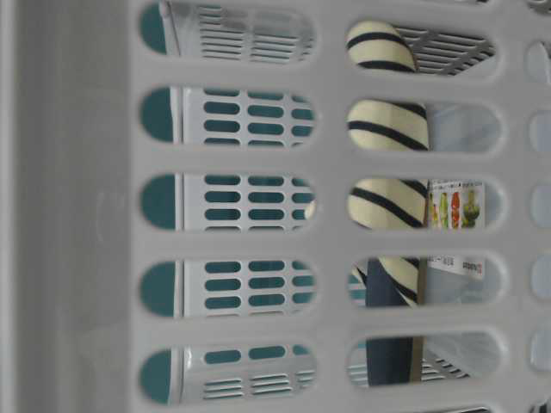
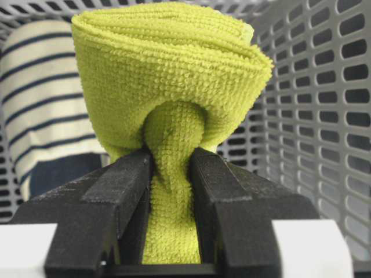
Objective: Pick up the yellow cloth from the shopping basket with the left arm.
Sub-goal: 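Lift the yellow cloth upward out of the basket with the left gripper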
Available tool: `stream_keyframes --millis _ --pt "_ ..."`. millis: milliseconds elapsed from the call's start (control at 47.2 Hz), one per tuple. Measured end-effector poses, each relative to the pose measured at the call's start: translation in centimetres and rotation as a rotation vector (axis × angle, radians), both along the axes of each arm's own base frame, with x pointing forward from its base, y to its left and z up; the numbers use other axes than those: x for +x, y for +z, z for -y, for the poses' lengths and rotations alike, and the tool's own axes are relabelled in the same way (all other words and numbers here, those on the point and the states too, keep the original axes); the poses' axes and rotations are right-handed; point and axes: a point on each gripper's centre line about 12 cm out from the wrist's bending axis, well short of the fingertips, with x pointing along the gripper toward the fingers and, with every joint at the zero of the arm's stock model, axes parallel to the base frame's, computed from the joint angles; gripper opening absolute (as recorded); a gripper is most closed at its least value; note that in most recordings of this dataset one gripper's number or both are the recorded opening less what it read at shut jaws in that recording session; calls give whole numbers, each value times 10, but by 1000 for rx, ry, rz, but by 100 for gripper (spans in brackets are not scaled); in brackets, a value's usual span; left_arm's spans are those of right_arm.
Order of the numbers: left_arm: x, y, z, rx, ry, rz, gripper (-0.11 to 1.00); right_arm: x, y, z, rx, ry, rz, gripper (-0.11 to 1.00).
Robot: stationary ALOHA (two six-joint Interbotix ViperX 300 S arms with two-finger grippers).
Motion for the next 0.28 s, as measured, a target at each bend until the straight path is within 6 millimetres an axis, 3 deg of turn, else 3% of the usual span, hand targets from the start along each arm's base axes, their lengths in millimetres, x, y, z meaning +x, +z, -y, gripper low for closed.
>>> stream_keyframes --millis 275 --pt "-11 -8 -19 49 -22 -23 20 -4 5 0 0 -2 26 71"
